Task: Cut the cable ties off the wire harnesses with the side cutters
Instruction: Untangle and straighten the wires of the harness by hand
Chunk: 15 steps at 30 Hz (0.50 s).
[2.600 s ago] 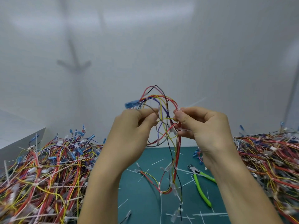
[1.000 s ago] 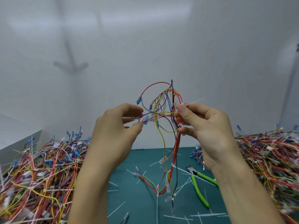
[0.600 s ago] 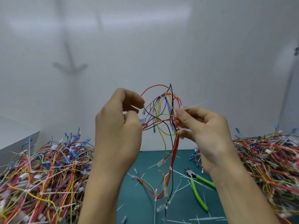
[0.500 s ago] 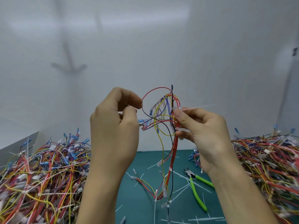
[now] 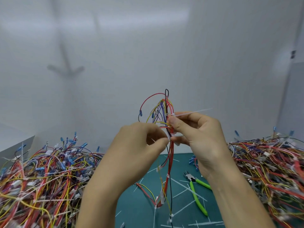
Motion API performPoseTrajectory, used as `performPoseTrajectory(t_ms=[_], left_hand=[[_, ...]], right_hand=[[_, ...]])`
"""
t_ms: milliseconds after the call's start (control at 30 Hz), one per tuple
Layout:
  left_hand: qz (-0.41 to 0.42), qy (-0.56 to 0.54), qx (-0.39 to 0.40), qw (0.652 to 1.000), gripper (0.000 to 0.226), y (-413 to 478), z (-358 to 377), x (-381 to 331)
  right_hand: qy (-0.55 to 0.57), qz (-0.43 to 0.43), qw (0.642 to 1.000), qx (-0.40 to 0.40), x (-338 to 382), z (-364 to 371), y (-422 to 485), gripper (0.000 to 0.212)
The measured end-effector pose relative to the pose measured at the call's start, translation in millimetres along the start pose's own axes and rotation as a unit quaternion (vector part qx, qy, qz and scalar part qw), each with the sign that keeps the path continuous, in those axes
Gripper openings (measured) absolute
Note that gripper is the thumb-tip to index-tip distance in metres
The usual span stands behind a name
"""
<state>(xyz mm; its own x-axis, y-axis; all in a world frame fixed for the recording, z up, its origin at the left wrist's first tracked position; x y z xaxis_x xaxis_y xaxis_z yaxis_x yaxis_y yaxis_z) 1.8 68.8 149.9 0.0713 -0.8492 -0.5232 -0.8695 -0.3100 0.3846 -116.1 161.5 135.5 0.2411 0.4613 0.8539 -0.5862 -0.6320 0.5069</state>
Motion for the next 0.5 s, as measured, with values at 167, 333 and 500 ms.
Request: performPoseTrajectory(t_ms=[167, 333, 500], left_hand=[[-0.002, -0.019, 0.0, 1.0, 0.022, 3.2, 2.0, 1.4], [-0.006, -0.034, -0.063, 0.997, 0.027, 5.1, -1.2, 4.4], [0.005, -0.082, -0.12, 0.989, 0.014, 6.6, -3.5, 6.2]], right_hand=[[-0.023, -0.015, 0.999, 0.021, 1.2, -0.1, 0.3, 0.01], [-0.02, -0.03, 0.998, 0.057, 0.6, 4.3, 1.0, 0.019], [-0.029, -0.053, 0.993, 0.102, 1.8, 9.6, -0.1, 0.027]])
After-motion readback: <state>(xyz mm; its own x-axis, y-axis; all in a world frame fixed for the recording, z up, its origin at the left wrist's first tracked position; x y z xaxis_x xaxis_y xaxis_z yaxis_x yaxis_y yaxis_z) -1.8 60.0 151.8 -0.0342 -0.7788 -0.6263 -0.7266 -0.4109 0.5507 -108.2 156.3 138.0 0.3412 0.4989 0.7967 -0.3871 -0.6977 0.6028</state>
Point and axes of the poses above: each hand's wrist, its own y-axis towards the middle knuckle, its own z-axis out of the palm, x = y × z, the point moved 3 cm from there along y, towards the middle knuckle, and after that the axes turned 13 degrees about x, right-handed, at the moved point
